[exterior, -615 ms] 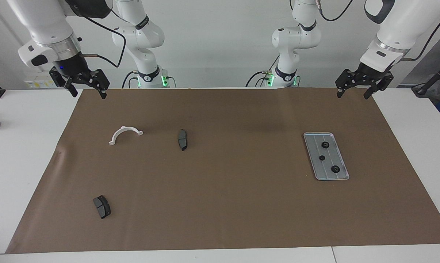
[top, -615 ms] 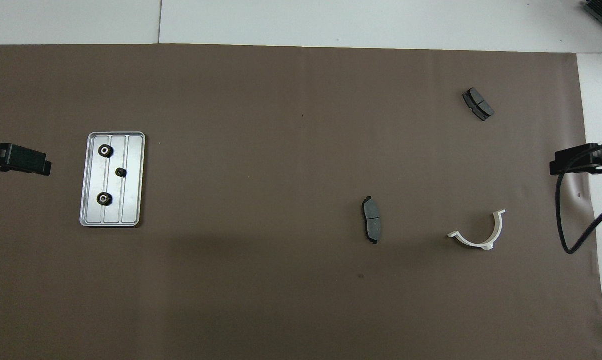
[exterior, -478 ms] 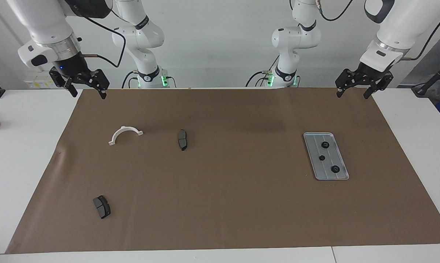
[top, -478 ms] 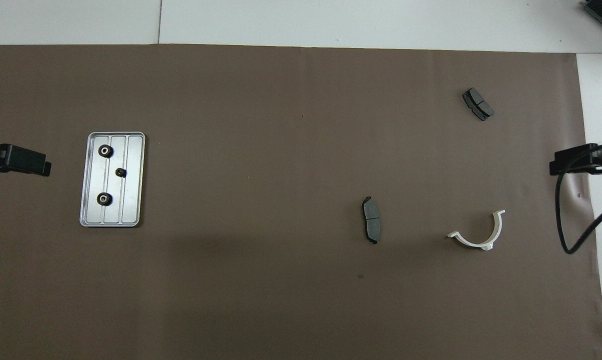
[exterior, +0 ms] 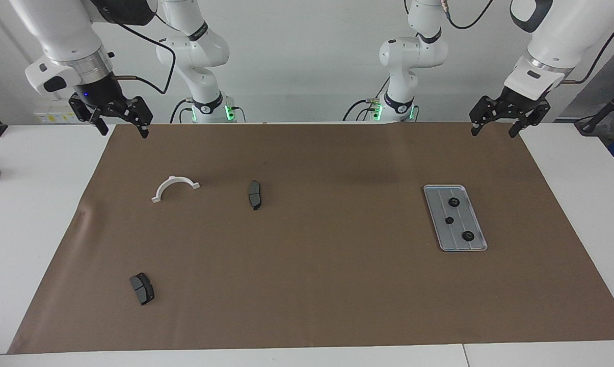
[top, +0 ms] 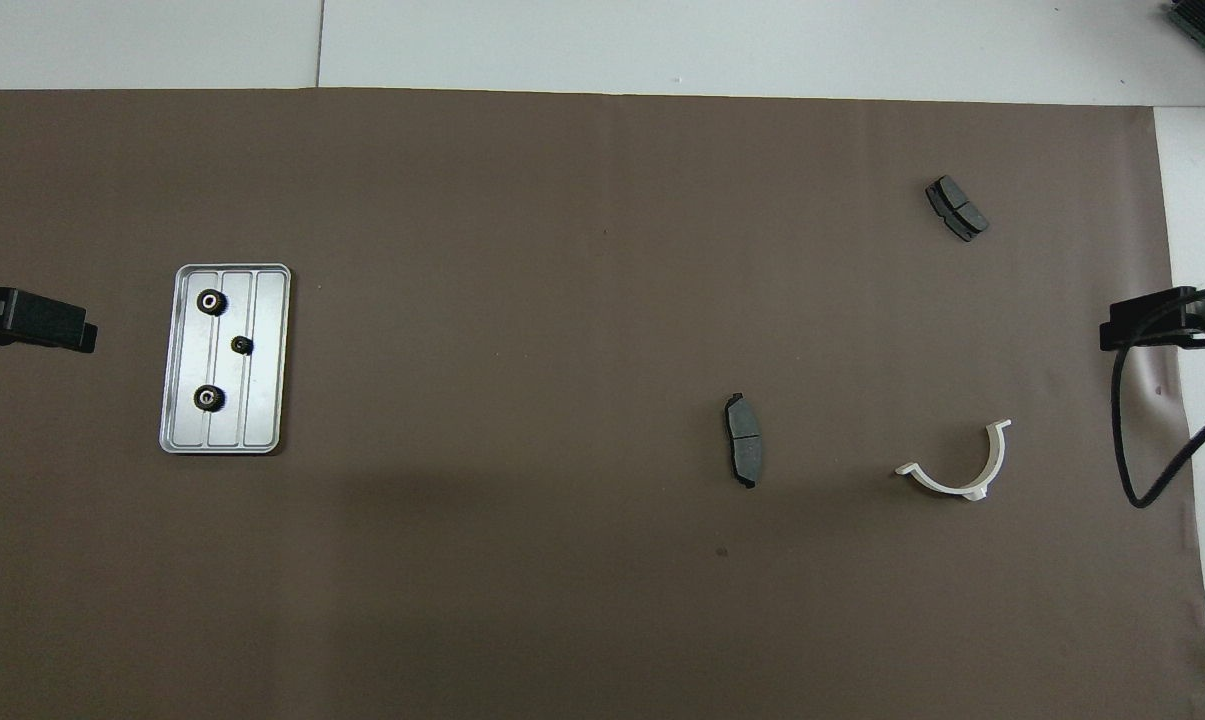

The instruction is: Place bearing gear from tray to pile

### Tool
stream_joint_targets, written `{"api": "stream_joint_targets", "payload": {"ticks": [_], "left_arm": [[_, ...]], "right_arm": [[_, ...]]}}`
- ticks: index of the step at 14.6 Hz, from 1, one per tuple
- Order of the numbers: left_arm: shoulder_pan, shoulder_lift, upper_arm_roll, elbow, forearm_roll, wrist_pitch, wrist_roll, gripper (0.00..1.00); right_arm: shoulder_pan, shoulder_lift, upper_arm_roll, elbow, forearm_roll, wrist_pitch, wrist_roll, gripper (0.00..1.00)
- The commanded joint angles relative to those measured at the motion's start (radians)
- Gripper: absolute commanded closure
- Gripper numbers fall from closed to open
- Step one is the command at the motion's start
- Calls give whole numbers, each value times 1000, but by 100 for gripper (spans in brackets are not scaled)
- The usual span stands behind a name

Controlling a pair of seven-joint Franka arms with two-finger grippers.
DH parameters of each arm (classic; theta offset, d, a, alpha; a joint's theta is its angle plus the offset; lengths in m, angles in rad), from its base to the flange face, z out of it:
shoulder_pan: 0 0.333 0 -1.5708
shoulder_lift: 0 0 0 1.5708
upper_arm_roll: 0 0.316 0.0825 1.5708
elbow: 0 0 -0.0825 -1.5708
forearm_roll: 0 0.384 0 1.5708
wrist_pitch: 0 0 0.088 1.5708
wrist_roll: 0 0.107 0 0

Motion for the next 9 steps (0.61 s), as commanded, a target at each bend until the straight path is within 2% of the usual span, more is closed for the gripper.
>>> {"api": "stream_joint_targets", "payload": {"ticks": [1, 6, 9], "left_arm": [[0, -22, 5, -19, 15, -16, -14, 0], [4, -28, 11, -40, 15, 25, 9, 0], [4, -61, 11, -141, 15, 136, 18, 0]], "right_arm": [[-3, -1, 5, 11, 3, -40, -52, 0], [-10, 21, 29, 51, 23, -54, -60, 0], [-11, 18, 29, 42, 21, -53, -23, 0]]}}
